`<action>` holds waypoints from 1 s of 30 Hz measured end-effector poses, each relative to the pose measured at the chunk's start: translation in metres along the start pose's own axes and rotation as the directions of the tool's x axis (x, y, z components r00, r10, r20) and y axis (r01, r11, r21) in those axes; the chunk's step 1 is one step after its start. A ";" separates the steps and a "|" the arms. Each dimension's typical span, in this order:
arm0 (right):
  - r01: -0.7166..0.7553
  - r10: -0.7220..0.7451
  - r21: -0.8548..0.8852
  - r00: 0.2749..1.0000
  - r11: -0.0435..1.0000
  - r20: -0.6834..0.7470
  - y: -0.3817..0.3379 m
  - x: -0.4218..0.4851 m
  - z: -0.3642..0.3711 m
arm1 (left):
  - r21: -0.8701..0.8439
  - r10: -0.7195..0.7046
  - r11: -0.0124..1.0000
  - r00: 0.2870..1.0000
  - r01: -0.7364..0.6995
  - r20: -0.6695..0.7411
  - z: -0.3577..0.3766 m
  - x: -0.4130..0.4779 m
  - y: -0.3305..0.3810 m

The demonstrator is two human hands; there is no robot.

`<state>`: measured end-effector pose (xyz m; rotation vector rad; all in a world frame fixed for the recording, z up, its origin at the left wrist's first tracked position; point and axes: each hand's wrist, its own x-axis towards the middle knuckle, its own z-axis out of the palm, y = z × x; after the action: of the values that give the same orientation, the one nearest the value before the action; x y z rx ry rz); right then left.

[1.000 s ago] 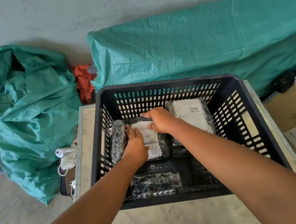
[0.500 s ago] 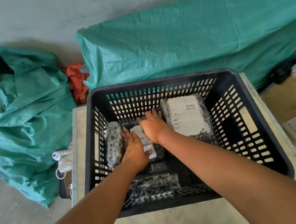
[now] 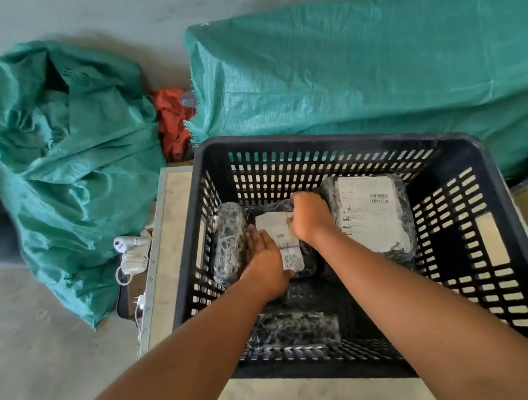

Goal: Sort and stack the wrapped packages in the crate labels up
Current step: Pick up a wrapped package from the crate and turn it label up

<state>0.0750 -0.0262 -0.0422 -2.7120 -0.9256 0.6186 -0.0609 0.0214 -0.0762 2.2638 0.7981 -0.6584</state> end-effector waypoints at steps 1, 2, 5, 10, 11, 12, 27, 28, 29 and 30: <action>-0.003 0.003 0.018 1.000 1.000 0.000 0.000 -0.002 0.003 | 0.014 -0.009 1.000 1.000 0.008 0.008 0.001 0.001 0.000; -0.014 0.013 0.031 1.000 0.999 0.014 0.000 -0.003 0.006 | 0.029 -0.014 0.999 1.000 0.014 0.007 0.003 0.002 0.000; -0.032 0.033 -0.005 0.991 0.999 0.133 -0.004 0.000 0.004 | 0.034 -0.033 0.999 0.999 0.033 -0.004 0.003 0.005 0.001; -0.039 0.068 -0.090 0.934 0.995 0.352 0.009 0.002 0.012 | 0.022 -0.043 0.999 0.999 0.043 -0.025 0.003 0.011 0.001; -0.040 0.054 -0.051 0.948 0.998 0.314 0.010 0.000 0.020 | 0.016 -0.048 0.999 0.998 0.048 -0.032 0.003 0.012 0.002; -0.050 0.048 -0.002 0.961 0.999 0.271 0.010 -0.005 0.027 | 0.010 -0.054 0.998 0.998 0.055 -0.041 0.003 0.013 0.002; -0.108 0.099 0.038 0.979 0.993 0.180 0.029 -0.020 0.038 | 0.146 -0.068 0.985 0.988 0.089 -0.139 -0.008 0.027 0.006; -0.116 0.105 0.043 0.976 0.992 0.192 0.029 -0.021 0.037 | 0.146 -0.066 0.985 0.987 0.087 -0.146 -0.008 0.026 0.006; -0.121 0.110 0.049 0.975 0.991 0.193 0.028 -0.021 0.035 | 0.141 -0.065 0.986 0.986 0.087 -0.155 -0.008 0.025 0.007; -0.130 0.118 0.058 0.975 0.990 0.187 0.026 -0.022 0.033 | 0.133 -0.066 0.987 0.984 0.089 -0.164 -0.009 0.023 0.007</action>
<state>0.0584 -0.0583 -0.0734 -2.7003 -0.7615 0.9209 -0.0380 0.0318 -0.0815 2.4473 0.9477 -0.5908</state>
